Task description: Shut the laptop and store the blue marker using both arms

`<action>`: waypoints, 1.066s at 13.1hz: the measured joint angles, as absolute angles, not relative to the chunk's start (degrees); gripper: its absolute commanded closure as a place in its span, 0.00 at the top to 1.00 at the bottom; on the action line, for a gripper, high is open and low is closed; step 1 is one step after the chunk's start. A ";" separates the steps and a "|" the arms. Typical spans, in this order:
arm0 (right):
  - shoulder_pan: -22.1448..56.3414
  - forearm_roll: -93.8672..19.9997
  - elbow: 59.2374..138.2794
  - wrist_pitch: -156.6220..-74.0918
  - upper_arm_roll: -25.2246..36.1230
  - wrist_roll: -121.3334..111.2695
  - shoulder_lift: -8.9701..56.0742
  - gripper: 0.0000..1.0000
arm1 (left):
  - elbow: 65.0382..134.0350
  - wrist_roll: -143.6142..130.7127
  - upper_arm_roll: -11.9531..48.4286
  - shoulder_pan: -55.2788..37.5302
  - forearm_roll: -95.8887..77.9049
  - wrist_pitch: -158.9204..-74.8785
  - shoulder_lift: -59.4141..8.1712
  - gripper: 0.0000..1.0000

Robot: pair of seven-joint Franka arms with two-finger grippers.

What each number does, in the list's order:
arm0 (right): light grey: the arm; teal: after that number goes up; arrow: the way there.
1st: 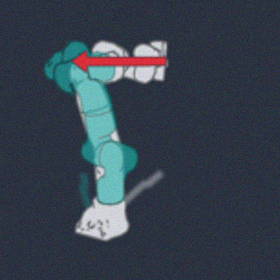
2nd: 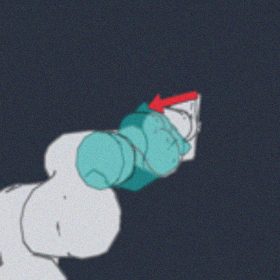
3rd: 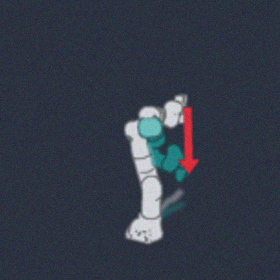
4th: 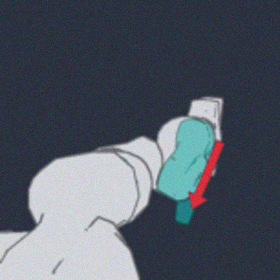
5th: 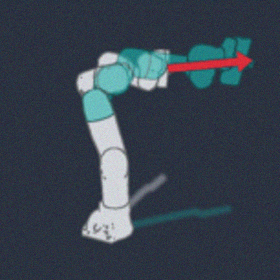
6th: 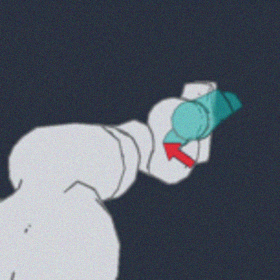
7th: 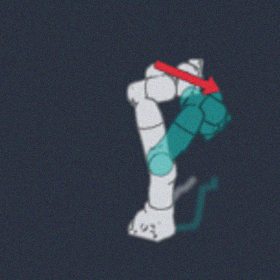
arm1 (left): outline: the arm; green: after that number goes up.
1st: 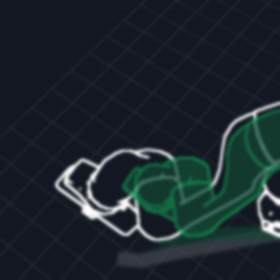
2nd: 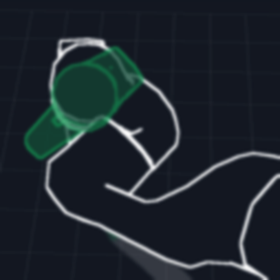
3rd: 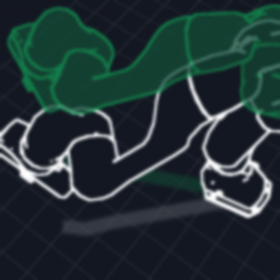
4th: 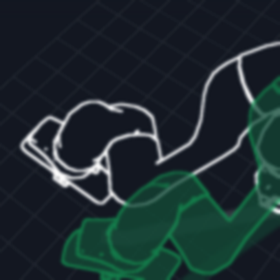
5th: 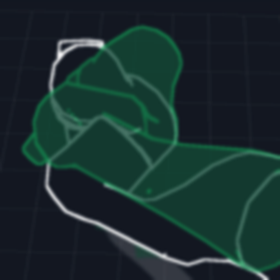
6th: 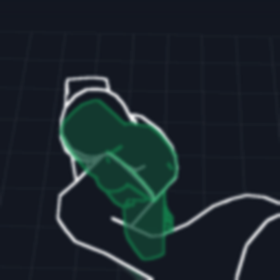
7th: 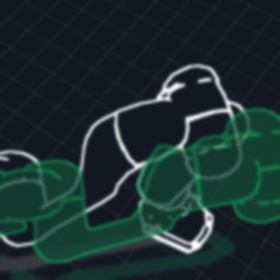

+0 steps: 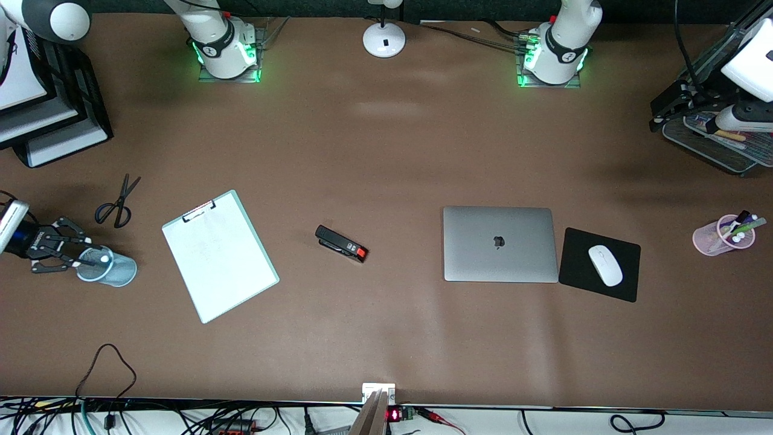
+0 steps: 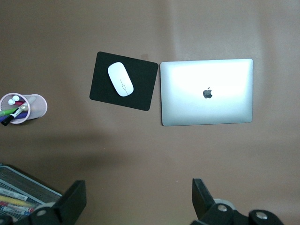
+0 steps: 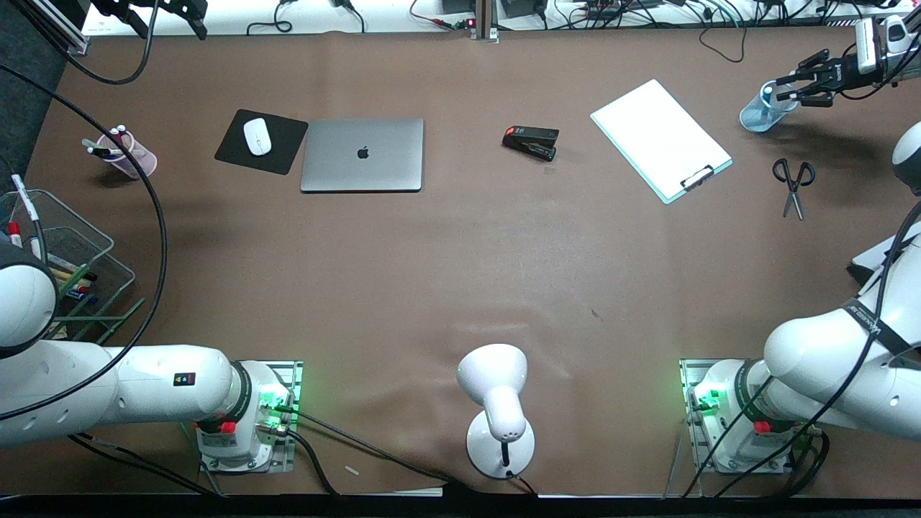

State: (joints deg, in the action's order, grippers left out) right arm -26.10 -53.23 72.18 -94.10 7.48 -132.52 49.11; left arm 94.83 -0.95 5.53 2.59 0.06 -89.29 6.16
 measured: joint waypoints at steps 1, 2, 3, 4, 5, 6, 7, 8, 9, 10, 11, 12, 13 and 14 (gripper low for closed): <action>-26.16 -53.23 71.94 -93.82 7.48 -132.04 48.86 1.00 | 94.83 -0.95 5.56 2.59 0.06 -89.28 6.24 1.00; -26.14 -53.23 71.71 -93.24 7.47 -131.23 48.40 1.00 | 94.79 -0.95 5.56 2.60 0.06 -89.28 6.27 1.00; -26.10 -53.23 71.34 -92.33 7.45 -129.89 47.70 1.00 | 94.69 -0.95 5.56 2.60 0.06 -89.29 6.27 1.00; -26.02 -53.06 71.12 -91.48 7.45 -127.92 46.66 1.00 | 94.65 -0.95 5.57 2.59 0.06 -89.30 6.27 1.00; -25.93 -52.59 71.02 -90.87 7.42 -125.66 45.38 1.00 | 94.65 -0.95 5.58 2.59 0.06 -89.32 6.26 1.00; -25.81 -51.70 70.94 -90.61 7.30 -123.17 43.96 1.00 | 94.65 -0.95 5.59 2.59 0.06 -89.32 6.23 1.00; -25.55 -50.31 70.86 -90.42 7.10 -120.52 42.41 1.00 | 94.65 -0.95 5.62 2.59 0.06 -89.32 6.21 1.00; -24.98 -48.91 70.82 -90.29 6.90 -117.61 40.81 1.00 | 94.65 -0.95 5.65 2.59 0.06 -89.33 6.20 1.00; -24.21 -47.62 70.81 -90.26 6.79 -114.83 39.33 1.00 | 94.65 -0.95 5.68 2.59 0.06 -89.33 6.19 1.00; -23.21 -46.25 70.79 -90.25 6.76 -112.11 37.91 1.00 | 94.65 -0.95 5.69 2.59 0.06 -89.34 6.14 1.00; -22.08 -44.84 70.73 -90.25 6.75 -109.40 36.57 1.00 | 94.66 -0.95 5.70 2.59 0.06 -89.35 6.04 1.00; -20.90 -43.46 70.60 -90.24 6.74 -106.78 35.27 1.00 | 94.65 -0.95 5.72 2.59 0.06 -89.36 5.97 1.00; -19.71 -42.15 70.51 -90.24 6.73 -104.19 33.93 1.00 | 94.65 -0.95 5.74 2.59 0.06 -89.37 5.92 1.00; -18.49 -40.67 70.49 -90.23 6.72 -101.52 32.58 1.00 | 94.65 -0.95 5.75 2.59 0.06 -89.37 5.90 1.00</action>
